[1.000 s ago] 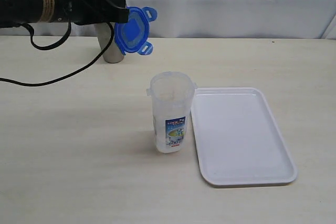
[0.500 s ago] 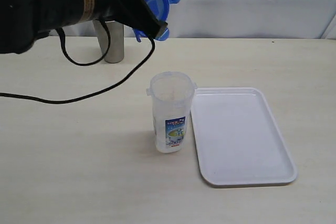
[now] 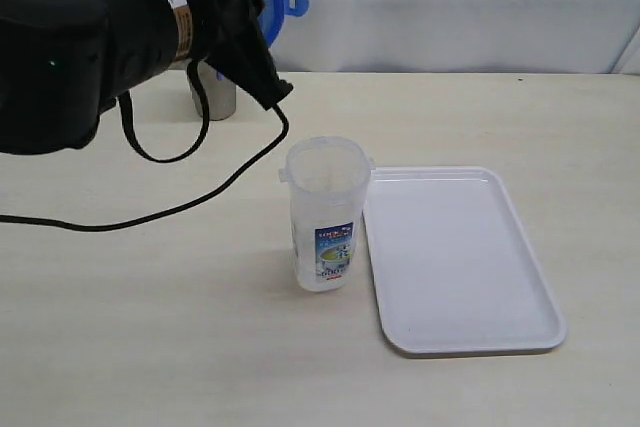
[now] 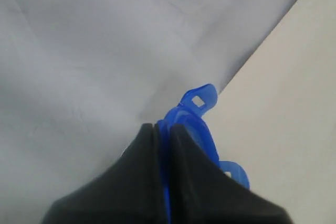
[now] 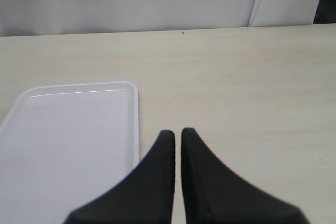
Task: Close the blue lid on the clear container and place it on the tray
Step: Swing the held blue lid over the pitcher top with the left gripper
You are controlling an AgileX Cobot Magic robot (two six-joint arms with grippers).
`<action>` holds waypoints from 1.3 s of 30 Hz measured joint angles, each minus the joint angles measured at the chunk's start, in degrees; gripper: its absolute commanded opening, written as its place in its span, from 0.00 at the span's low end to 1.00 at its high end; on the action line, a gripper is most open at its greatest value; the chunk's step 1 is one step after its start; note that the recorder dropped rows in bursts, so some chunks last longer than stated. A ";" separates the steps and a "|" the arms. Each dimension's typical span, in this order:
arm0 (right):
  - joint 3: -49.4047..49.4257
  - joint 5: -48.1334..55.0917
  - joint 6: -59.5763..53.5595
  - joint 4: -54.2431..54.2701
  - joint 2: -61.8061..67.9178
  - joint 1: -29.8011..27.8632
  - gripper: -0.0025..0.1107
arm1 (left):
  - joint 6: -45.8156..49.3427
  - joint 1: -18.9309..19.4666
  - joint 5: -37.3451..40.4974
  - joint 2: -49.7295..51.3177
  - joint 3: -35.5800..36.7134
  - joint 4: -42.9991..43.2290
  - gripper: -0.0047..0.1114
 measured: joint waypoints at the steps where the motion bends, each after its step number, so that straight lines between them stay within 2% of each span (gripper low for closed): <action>1: 0.00 0.00 0.00 0.00 0.00 0.00 0.06 | 0.79 0.06 0.27 0.00 0.64 -0.01 0.04; 5: 0.00 0.00 0.00 0.00 0.00 0.00 0.06 | 3.29 -0.04 0.93 0.46 1.90 0.73 0.04; 9: 0.00 0.00 0.00 0.00 0.00 0.00 0.06 | 4.25 -0.04 -8.22 0.46 1.90 3.53 0.04; 17: 0.00 0.00 0.00 0.00 0.00 0.00 0.06 | 9.40 -0.04 -15.96 0.46 1.90 4.32 0.04; 29: 0.00 0.00 0.00 0.00 0.00 0.00 0.06 | 10.92 -0.04 -11.97 0.82 1.90 4.41 0.04; 33: 0.00 0.00 0.00 0.00 0.00 0.00 0.06 | 10.92 -0.04 -8.39 4.14 1.90 4.45 0.04; 39: 0.00 0.00 0.00 0.00 0.00 0.00 0.06 | 10.92 -0.04 -7.73 8.65 1.03 4.45 0.04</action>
